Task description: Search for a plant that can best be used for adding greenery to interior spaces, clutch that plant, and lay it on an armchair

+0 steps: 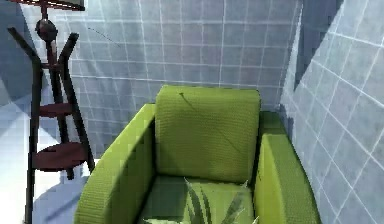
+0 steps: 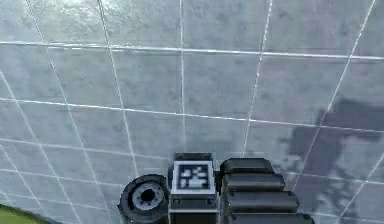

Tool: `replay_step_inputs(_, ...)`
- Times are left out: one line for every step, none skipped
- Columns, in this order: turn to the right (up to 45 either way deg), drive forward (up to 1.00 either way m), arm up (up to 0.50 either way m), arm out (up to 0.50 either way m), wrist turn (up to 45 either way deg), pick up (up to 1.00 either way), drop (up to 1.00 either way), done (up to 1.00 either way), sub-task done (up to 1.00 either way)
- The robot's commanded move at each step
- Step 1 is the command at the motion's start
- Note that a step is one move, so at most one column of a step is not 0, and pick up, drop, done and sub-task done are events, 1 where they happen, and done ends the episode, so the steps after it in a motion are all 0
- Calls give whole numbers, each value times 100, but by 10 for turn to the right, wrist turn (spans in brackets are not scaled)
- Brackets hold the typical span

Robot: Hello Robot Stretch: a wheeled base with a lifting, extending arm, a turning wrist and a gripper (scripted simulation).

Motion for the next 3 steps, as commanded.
replay_step_inputs(450, 0, 0, 0, 0, 0, 0, 0, 0)
replay_step_inputs(450, 0, 0, 0, 0, 0, 0, 0, 0)
replay_step_inputs(210, 0, 0, 0, 0, 0, 0, 0, 0)
